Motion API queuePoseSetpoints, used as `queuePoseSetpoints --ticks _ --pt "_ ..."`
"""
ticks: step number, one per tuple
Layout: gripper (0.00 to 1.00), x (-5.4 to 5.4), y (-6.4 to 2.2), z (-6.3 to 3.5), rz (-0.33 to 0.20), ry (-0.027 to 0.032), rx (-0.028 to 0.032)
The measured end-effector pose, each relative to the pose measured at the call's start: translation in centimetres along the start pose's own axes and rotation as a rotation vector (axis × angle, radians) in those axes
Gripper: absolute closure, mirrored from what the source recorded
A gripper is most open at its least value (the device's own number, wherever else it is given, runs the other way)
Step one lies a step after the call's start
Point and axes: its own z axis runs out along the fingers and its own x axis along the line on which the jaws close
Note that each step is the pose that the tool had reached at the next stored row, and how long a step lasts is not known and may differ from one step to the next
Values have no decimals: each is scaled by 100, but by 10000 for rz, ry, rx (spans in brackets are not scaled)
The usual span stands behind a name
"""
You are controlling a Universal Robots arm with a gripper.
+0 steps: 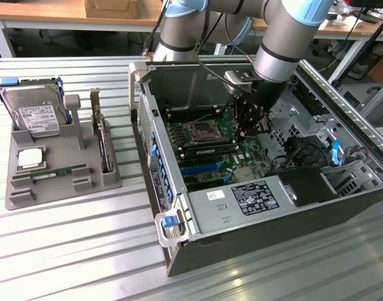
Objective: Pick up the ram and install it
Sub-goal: 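Press down the ram until it locks into place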
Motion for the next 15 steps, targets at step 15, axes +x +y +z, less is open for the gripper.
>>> queuePoseSetpoints --ticks 15 --pt "89 -8 1050 55 7 1 208"
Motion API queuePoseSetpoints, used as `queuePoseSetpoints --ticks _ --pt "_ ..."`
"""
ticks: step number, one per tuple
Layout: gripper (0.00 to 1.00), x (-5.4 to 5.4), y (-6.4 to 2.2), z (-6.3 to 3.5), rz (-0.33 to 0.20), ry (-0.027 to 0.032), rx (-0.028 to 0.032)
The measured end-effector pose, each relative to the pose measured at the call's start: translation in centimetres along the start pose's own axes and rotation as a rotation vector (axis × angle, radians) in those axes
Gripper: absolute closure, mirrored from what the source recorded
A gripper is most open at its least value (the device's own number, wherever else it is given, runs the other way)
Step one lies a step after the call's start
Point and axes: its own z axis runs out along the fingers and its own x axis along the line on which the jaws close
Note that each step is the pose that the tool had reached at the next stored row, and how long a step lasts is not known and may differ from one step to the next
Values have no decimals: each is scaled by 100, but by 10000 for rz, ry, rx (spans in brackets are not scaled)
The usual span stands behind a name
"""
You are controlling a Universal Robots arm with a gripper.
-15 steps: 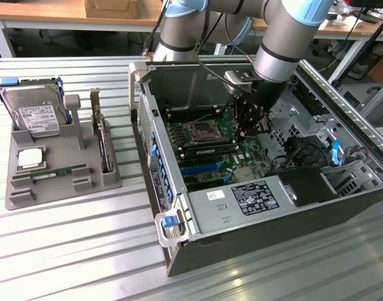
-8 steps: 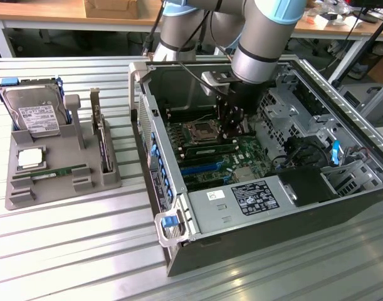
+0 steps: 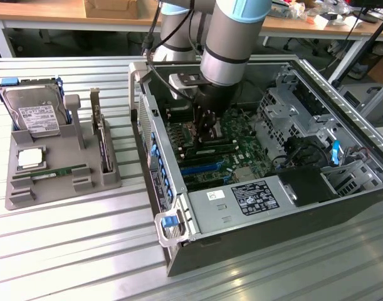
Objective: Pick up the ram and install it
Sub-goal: 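Press down the ram until it locks into place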
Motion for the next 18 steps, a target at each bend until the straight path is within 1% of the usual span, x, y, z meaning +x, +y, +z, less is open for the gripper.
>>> queuePoseSetpoints --ticks 1,3,7,10,12,13,14,16,18 --pt "89 1 47 19 0 -13 2" --pt "89 1 84 50 0 -18 0" --pt "89 -1 115 121 -1 -23 1" --pt "89 -3 116 157 -1 -23 1" --pt "89 -4 116 139 -1 -33 8" --pt "89 1 119 60 0 -25 3" --pt "89 2 115 29 -1 -26 4" --pt "89 3 69 26 -1 -21 -10" --pt "89 5 -67 24 -4 -24 -85"
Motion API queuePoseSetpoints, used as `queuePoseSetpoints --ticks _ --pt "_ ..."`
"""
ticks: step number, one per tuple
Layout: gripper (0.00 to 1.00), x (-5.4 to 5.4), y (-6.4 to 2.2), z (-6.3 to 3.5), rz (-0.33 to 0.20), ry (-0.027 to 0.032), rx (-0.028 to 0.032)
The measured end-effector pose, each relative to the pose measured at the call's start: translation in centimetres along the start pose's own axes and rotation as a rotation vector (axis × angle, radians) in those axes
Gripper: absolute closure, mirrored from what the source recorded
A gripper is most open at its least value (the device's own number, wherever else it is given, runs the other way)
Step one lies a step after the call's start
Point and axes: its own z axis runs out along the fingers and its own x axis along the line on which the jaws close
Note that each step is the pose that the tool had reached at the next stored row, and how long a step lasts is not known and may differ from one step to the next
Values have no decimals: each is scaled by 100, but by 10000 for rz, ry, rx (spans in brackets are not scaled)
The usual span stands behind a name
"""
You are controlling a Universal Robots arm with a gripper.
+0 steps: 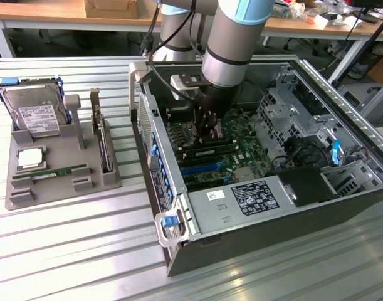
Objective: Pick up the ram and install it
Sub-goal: 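Press down the ram until it locks into place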
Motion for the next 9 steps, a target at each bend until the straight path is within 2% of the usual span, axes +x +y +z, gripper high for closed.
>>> queuePoseSetpoints --ticks 4,6,8,9 --pt "89 7 -368 -11 -8 -4 -221" --pt "89 10 -589 -19 -12 -6 -334" --pt "89 14 -802 -29 -14 -4 -402" --pt "89 15 -852 -49 -14 -6 -402"
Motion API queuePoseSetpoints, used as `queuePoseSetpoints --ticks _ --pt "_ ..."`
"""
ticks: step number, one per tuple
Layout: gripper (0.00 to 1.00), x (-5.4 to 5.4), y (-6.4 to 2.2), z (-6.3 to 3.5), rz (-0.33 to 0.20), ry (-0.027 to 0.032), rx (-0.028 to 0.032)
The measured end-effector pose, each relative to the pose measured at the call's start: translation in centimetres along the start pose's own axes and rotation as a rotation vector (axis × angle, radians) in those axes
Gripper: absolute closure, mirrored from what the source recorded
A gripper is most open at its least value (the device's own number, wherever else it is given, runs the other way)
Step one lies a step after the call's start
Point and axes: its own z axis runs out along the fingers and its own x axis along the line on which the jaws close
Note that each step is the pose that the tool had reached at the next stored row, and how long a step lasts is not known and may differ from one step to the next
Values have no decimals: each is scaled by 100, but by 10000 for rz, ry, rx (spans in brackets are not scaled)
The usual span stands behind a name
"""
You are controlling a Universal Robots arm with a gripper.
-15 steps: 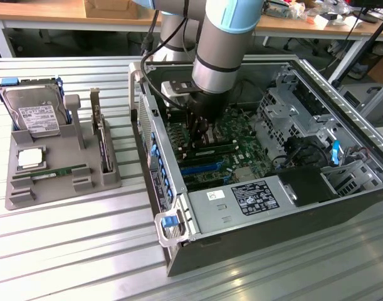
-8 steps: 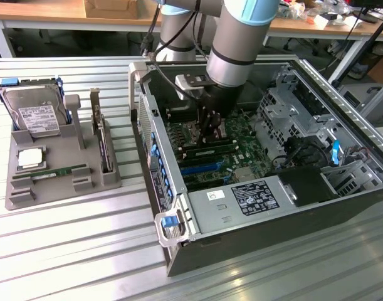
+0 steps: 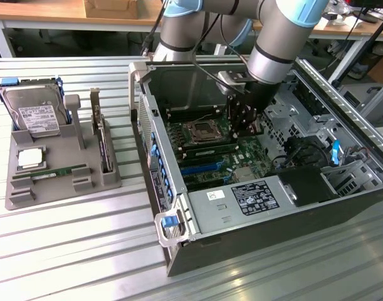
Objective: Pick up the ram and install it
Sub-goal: 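Press down the ram until it locks into place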
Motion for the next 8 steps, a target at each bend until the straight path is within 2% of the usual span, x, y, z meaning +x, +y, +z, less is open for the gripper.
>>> queuePoseSetpoints --ticks 4,6,8 --pt "89 5 -92 -112 0 0 0" --pt "89 7 -102 -142 0 1 0" --pt "89 10 -135 -215 0 1 0"
